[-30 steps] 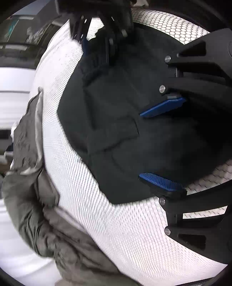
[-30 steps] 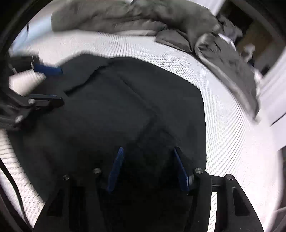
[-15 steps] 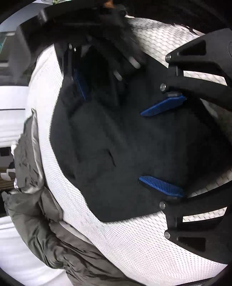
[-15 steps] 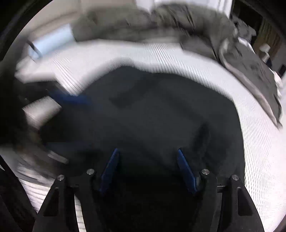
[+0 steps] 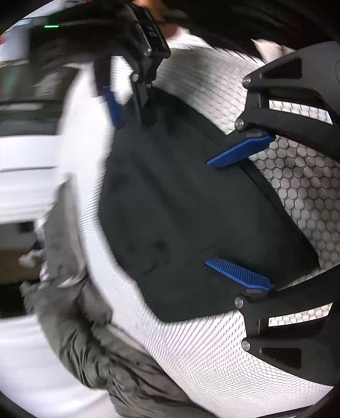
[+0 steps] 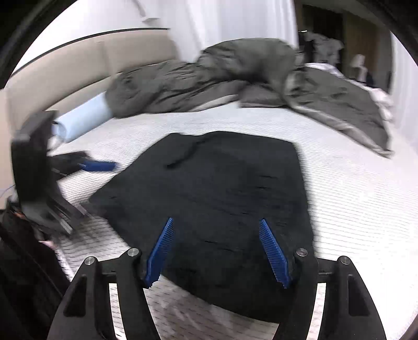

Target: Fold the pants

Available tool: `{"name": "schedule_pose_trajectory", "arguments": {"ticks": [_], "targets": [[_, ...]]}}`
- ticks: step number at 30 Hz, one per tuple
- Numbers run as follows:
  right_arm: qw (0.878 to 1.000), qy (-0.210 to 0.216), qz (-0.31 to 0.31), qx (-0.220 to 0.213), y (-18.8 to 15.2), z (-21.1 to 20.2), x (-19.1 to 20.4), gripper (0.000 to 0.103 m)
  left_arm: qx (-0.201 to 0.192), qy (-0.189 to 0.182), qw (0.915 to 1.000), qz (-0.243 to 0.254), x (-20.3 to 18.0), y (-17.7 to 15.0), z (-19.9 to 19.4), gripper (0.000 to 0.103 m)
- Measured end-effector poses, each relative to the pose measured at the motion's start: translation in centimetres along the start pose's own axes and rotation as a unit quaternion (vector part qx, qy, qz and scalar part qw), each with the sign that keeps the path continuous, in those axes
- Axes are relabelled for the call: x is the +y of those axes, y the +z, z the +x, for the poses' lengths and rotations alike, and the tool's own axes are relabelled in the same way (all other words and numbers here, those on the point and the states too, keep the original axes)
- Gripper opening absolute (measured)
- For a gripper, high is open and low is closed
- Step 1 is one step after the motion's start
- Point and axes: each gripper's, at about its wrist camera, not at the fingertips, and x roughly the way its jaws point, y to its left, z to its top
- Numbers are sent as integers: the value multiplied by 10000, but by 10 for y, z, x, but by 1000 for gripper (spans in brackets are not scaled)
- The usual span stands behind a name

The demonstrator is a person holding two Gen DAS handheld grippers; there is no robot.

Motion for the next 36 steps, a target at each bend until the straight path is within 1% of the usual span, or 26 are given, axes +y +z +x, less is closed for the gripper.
{"name": "schedule_pose_trajectory", "arguments": {"ticks": [1, 2, 3, 4, 5, 7, 8, 10, 12, 15, 17, 18, 20, 22, 23, 24, 26, 27, 28, 29, 30, 32, 33, 34, 35, 36], "targets": [[9997, -78, -104, 213, -2, 12, 5, 63, 145, 44, 9999, 52, -1, -4, 7, 71], [9980, -317, -285, 469, -7, 26, 10, 54, 198, 24, 9998, 18, 2, -7, 10, 72], [9950, -561, -485, 669, -14, 33, 10, 54, 200, -22, 9998, -54, 6, -10, 8, 72], [9944, -580, -509, 723, -22, 30, 6, 54, 208, -40, 9997, -115, 11, -12, 5, 72], [9965, -472, -243, 643, -29, 20, -8, 54, 235, -32, 9996, -168, 16, -15, 4, 73], [9975, -445, 170, 522, -42, 0, -28, 54, 247, 32, 9993, -276, 26, -20, 1, 77], [9961, -617, 404, 488, -53, -13, -44, 54, 226, 5, 9990, -388, 30, -22, -2, 77], [9909, -982, 741, 549, -63, -21, -69, 53, 85, -21, 9988, -472, 33, -20, -12, 77], [9892, -662, 1255, 362, -67, -35, -85, 52, -177, -72, 9985, -515, 32, -16, -23, 77], [9895, -170, 1434, -106, -60, -47, -90, 52, -237, -144, 9983, -521, 26, -8, -21, 77], [9854, 86, 1700, -38, -61, -42, -91, 52, -77, -81, 9991, -415, 21, -4, -10, 77], [9804, 180, 1954, 148, -62, -27, -99, 52, 10, -60, 9993, -379, 12, -3, -8, 77], [9702, 260, 2366, 461, -69, -6, -108, 33, 144, 0, 9993, -347, 7, -2, 3, 77], [9677, 466, 2450, 381, -72, -9, -107, 7, 143, 10, 9993, -339, 6, 1, 9, 77], [9659, 683, 2483, 261, -70, -16, -106, 4, 136, -5, 9992, -365, 7, 1, 9, 77], [9671, 829, 2406, 65, -69, -29, -102, 4, 147, 5, 9991, -405, 11, 4, 15, 77], [9655, 1104, 2359, -18, -79, -46, -96, 4, 163, 3, 9989, -445, 13, 2, 16, 77], [9668, 965, 2360, 165, -89, -42, -98, 4, 157, -14, 9989, -451, 14, 3, 17, 77], [9653, 822, 2432, 473, -98, -32, -101, 4, 162, -11, 9989, -445, 15, 3, 18, 77], [9600, 864, 2559, 737, -104, -22, -105, 3, 167, 15, 9989, -436, 15, 4, 18, 77], [9610, 900, 2530, 654, -107, -28, -105, 4, 160, 23, 9989, -443, 15, 4, 17, 77], [9697, 784, 2296, 283, -101, -52, -103, 22, 119, 26, 9988, -467, 15, 5, 14, 77], [9730, 589, 2230, -107, -95, -68, -101, 27, 72, 10, 9989, -466, 15, 6, 12, 77], [9728, 541, 2230, -318, -88, -73, -101, 30, 36, -7, 9989, -465, 15, 8, 12, 77], [9715, 572, 2241, -518, -82, -78, -100, 30, 19, -20, 9988, -483, 14, 9, 11, 77], [9713, 657, 2220, -549, -79, -77, -97, 30, 20, -26, 9988, -496, 13, 9, 10, 77]]}}
